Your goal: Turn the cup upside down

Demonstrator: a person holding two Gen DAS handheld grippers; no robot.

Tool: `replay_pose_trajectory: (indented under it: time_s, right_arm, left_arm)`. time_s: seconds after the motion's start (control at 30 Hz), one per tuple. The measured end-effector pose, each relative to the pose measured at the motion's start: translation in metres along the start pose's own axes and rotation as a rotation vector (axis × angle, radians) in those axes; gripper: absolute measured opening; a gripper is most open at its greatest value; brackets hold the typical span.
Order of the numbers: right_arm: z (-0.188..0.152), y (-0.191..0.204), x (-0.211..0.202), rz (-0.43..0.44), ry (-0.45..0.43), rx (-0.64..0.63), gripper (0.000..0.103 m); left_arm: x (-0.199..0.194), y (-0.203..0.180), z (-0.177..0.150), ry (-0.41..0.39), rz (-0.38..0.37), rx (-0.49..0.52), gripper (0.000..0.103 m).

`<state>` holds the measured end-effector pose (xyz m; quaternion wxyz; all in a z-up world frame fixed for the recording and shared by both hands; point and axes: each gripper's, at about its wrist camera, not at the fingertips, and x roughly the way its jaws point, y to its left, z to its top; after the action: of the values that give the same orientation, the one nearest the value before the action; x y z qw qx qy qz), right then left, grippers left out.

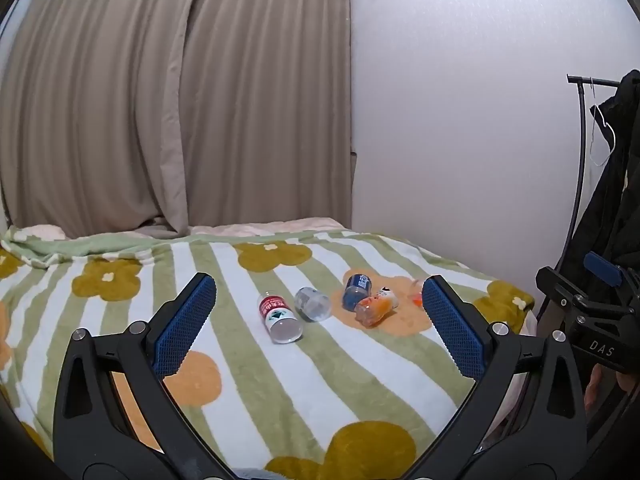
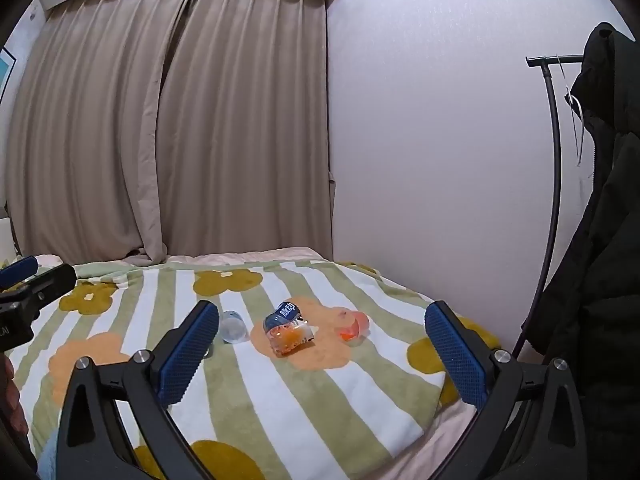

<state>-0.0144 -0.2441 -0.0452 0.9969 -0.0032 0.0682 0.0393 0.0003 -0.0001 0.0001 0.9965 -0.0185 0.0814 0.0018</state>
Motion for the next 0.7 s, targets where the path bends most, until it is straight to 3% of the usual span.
replay_pose_trajectory:
  time_s: [0.7]
  right_arm:
    - [0.0013,-0.0008,0.0016,0.023,0.023,0.011,0.103]
  left_arm:
    - [0.0013,-0.0046,0.0013,-0.001,0.002,-0.001,0.103]
